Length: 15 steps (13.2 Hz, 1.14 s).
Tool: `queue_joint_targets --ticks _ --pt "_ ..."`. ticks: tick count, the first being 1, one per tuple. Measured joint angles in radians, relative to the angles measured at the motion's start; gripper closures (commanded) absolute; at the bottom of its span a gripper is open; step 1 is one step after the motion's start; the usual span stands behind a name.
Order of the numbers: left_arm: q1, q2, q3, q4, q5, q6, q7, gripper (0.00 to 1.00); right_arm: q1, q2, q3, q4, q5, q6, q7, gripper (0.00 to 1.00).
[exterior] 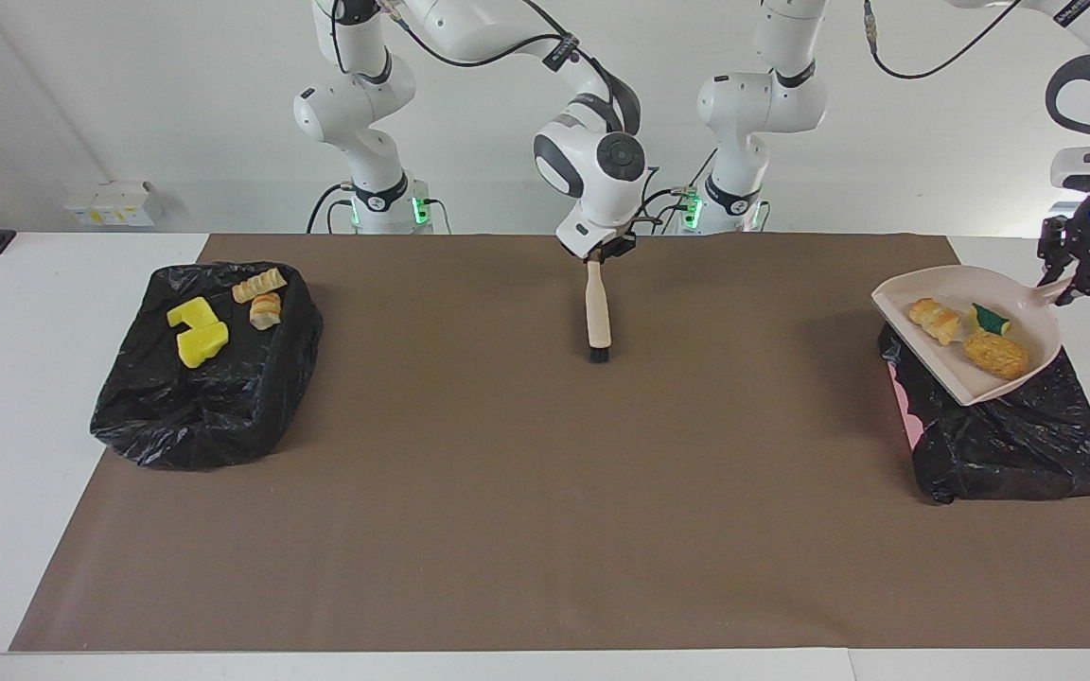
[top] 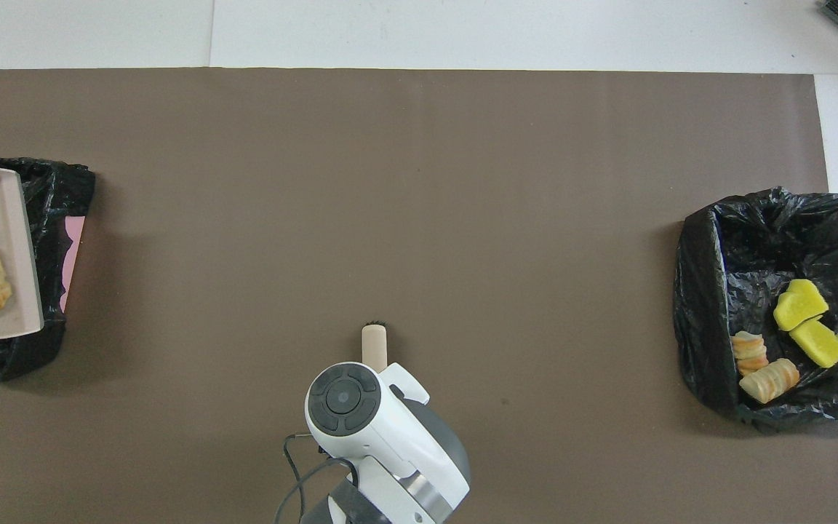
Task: Sweep and dump trash in bin
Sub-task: 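Set the brush on the table with the right gripper and withdraw it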
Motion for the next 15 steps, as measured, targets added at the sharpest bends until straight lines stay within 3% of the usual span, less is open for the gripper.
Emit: queue_joint_targets --ticks 3,7,11,15 --pt "0.051 0.083 0.013 0.072 0.062 0.12 0.128 1.0 -0.032 -0.013 -0.002 0.037 0.0 -0.009 0.0 0.0" --pt "0.065 0.105 0.023 0.087 0.164 0.221 0.132 1.0 -0.145 -0.047 -0.008 0.106 -0.002 -0.093 -0.028 0.0" --pt "0.073 0.109 0.027 0.045 0.324 0.326 0.099 1.0 -0.305 -0.132 -0.015 0.13 -0.076 -0.177 -0.225 0.0" --pt "0.065 0.091 0.013 0.018 0.534 0.364 -0.04 1.0 -0.464 -0.152 -0.019 0.187 -0.158 -0.231 -0.5 0.0"
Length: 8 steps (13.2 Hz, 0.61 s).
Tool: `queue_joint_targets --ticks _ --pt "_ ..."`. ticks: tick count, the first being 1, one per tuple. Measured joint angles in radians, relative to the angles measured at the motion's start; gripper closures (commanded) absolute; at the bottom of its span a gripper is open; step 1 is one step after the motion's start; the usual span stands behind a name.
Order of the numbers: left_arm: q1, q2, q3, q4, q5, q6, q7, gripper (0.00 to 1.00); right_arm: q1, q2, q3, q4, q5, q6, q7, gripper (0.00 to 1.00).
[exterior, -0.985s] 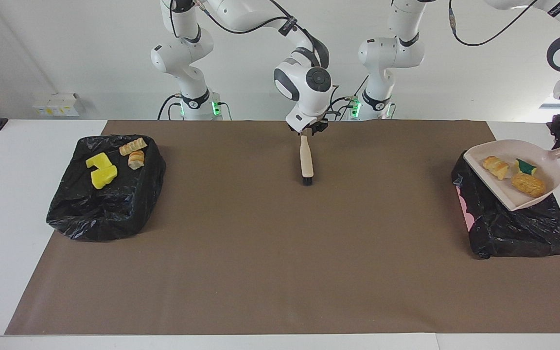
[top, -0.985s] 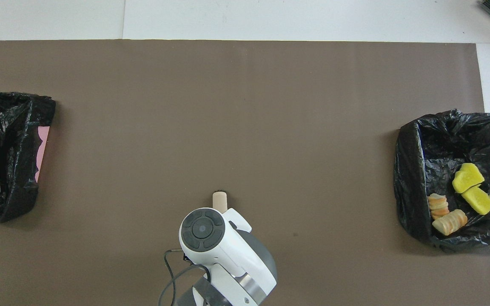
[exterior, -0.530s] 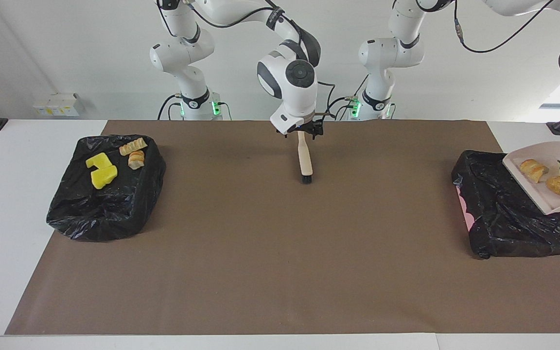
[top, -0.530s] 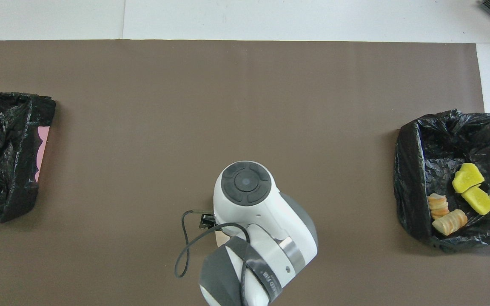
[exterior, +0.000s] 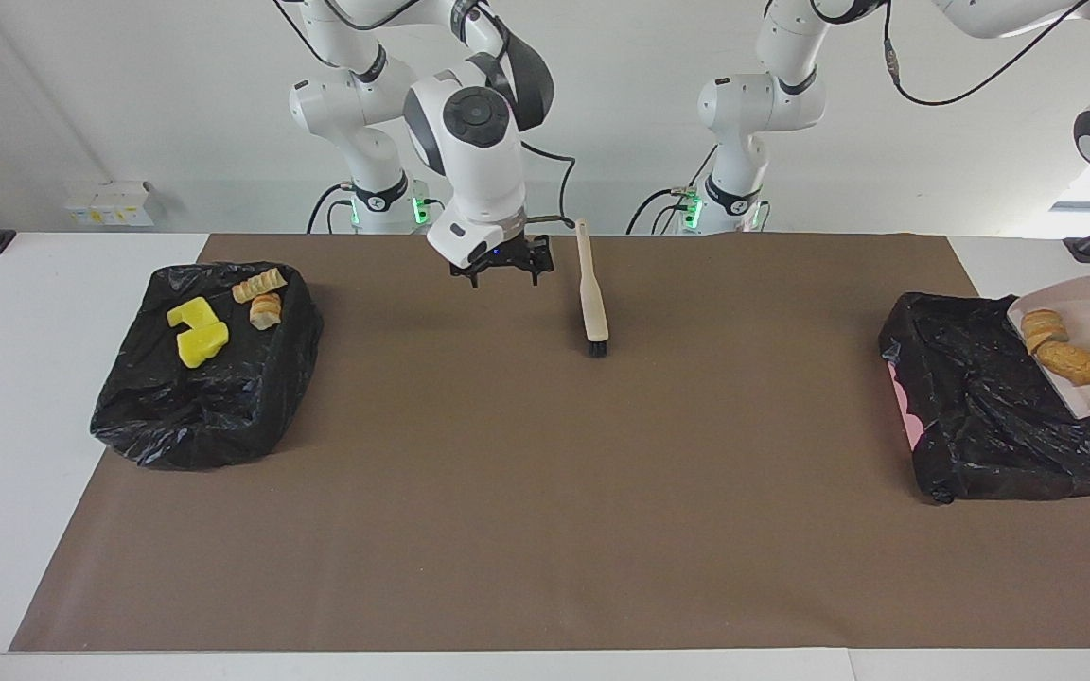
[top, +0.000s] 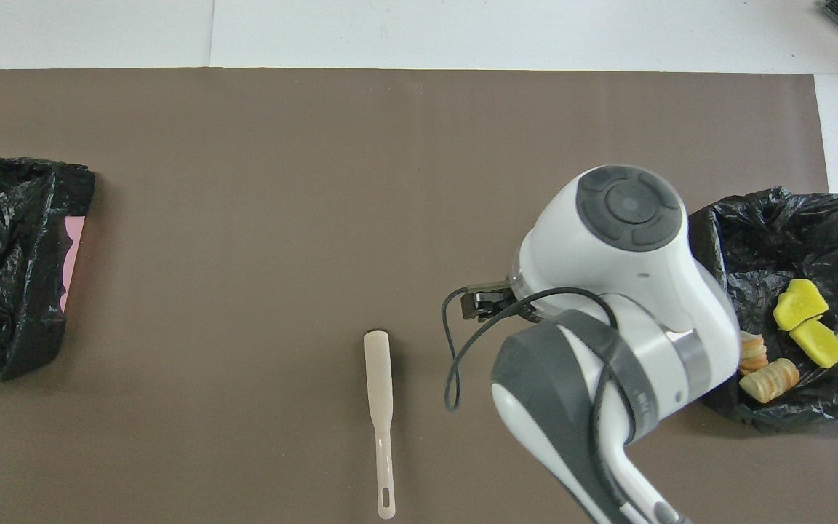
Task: Sweep and dump trash in bin
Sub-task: 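Set the brush on the table with the right gripper and withdraw it, then tip the dustpan over the black bag with the left gripper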
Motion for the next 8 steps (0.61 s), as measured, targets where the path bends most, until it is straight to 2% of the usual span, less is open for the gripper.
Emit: queue_joint_targets --ticks 4,8 --pt "-0.013 -0.064 -0.021 -0.022 0.139 0.0 -0.05 1.0 -0.166 -0.026 -0.011 0.049 -0.079 -0.053 -0.285 0.0" --pt "-0.014 -0.148 -0.08 -0.101 0.376 -0.019 -0.259 1.0 -0.304 -0.036 -0.014 0.101 -0.146 -0.087 -0.442 0.0"
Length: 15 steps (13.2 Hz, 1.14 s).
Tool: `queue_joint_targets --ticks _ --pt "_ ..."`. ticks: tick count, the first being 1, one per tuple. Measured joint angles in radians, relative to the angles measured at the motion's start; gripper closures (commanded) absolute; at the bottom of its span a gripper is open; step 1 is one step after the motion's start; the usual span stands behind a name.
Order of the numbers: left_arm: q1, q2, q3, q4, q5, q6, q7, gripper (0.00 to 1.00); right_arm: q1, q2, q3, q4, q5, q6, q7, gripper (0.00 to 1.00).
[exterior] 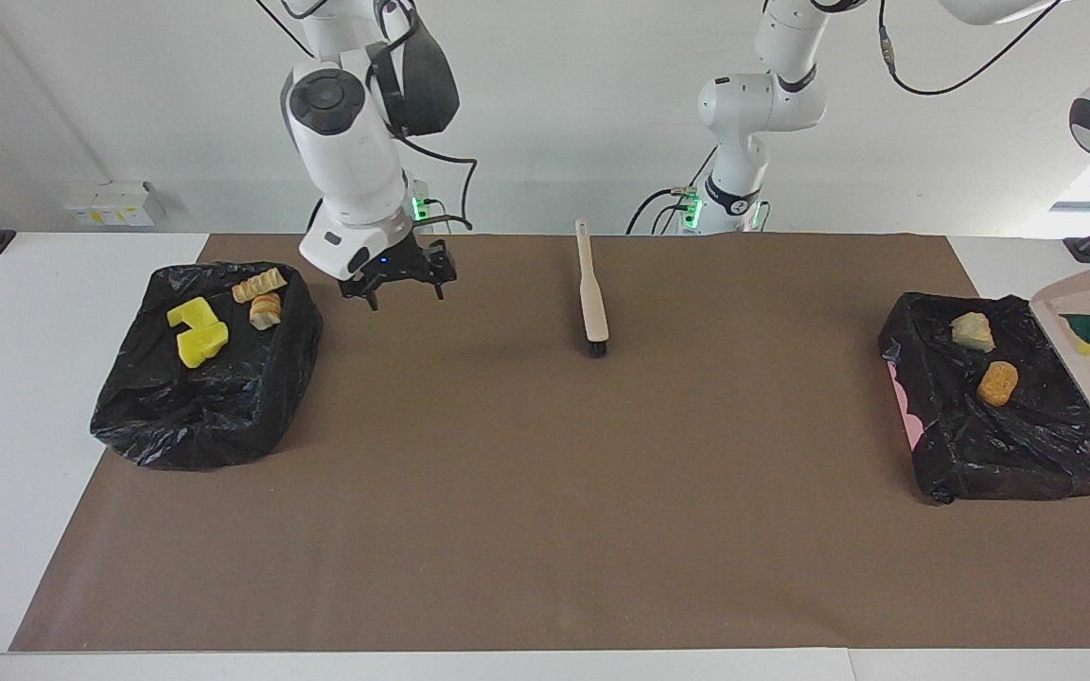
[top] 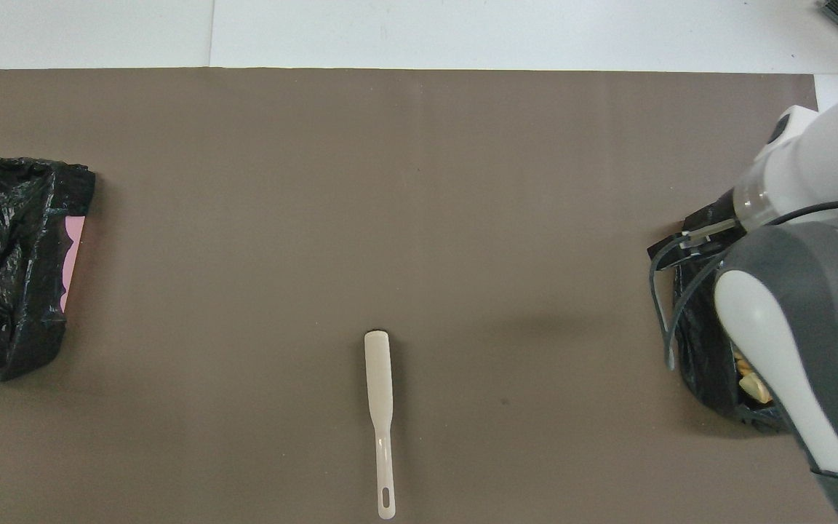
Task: Sweep and dump trash in bin
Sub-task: 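Tip the dustpan over the black bag with the left gripper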
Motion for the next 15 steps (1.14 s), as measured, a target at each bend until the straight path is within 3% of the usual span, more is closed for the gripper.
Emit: queue_joint_targets --ticks 4,8,10,13,15 --pt "-0.004 -0.043 -0.124 -0.039 0.249 -0.151 -0.232 1.0 -0.115 -0.009 -0.003 0.078 0.002 -0.055 -0.016 0.0" --pt "-0.008 -0.073 -0.154 -0.059 0.274 -0.225 -0.301 1.0 -0.123 -0.053 -0.005 0.099 0.01 -0.092 -0.01 0.0" --pt "-0.008 -0.081 -0.171 -0.063 0.197 -0.249 -0.312 1.0 -0.122 -0.067 -0.004 0.099 0.033 -0.1 -0.01 0.0" --pt "-0.009 -0.081 -0.19 -0.072 -0.098 -0.292 -0.315 1.0 -0.122 -0.072 -0.004 0.099 0.058 -0.119 0.002 0.0" --pt "-0.01 -0.081 -0.222 -0.078 -0.231 -0.35 -0.316 1.0 -0.122 -0.072 -0.005 0.099 0.06 -0.12 0.014 0.0"
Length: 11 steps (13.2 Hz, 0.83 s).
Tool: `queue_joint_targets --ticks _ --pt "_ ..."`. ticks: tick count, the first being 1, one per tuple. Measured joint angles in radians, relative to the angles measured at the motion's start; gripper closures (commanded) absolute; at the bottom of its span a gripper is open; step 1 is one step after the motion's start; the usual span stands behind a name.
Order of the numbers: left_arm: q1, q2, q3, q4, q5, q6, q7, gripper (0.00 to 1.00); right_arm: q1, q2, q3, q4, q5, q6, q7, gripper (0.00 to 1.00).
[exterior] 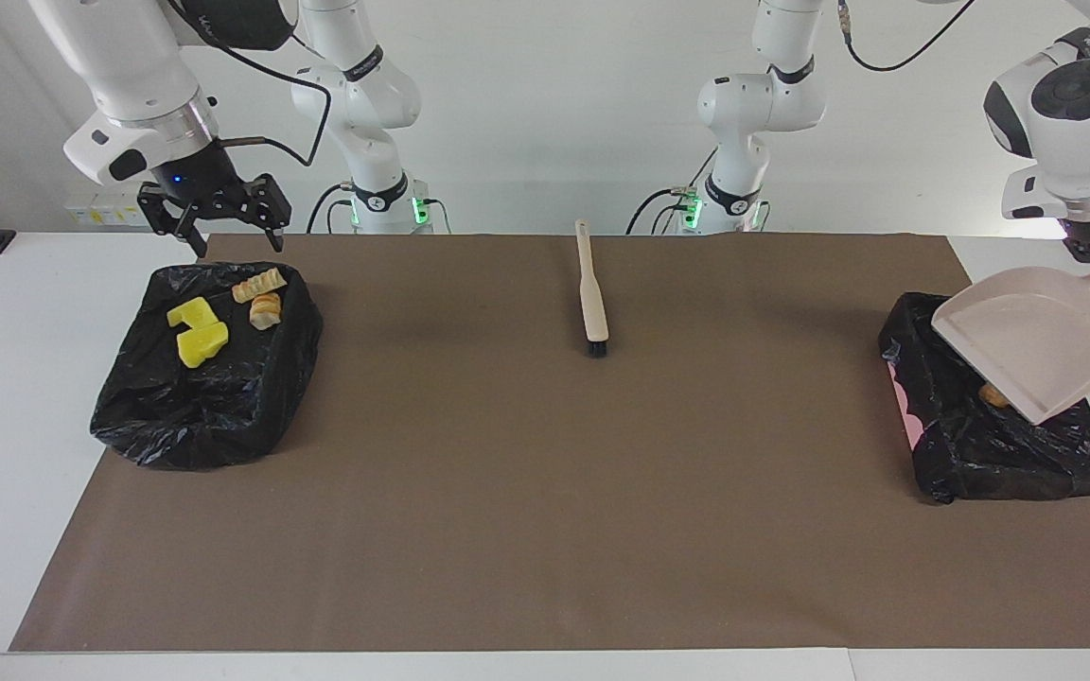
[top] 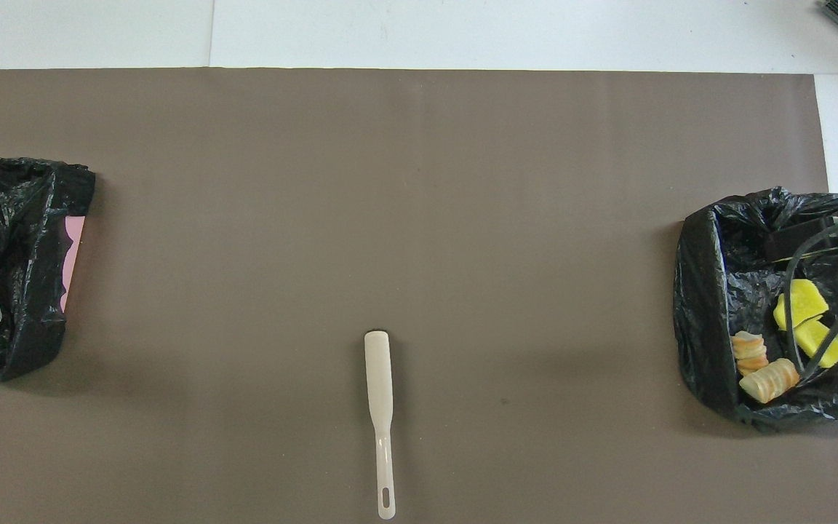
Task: Sweep and dump trash in bin
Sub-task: 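Tip the dustpan over the black bag with the left gripper, then bring the dustpan back and set it on the table with the left gripper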
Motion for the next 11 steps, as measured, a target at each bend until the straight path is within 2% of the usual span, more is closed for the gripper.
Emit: queue_joint_targets --ticks 4,7,11 --pt "-0.015 0.001 -0.059 -0.021 -0.284 -0.065 -0.051 1.0 0.006 -0.004 0.004 0.0 0.002 0.0 0.0 0.0" --pt "-0.022 0.012 -0.139 -0.061 -0.409 -0.068 -0.293 1.0 0.006 -0.006 0.004 0.0 0.002 0.0 0.002 0.0" --pt "-0.028 0.078 -0.336 -0.068 -0.557 -0.068 -0.729 1.0 0.005 -0.006 0.004 0.0 0.002 0.006 0.011 0.0"
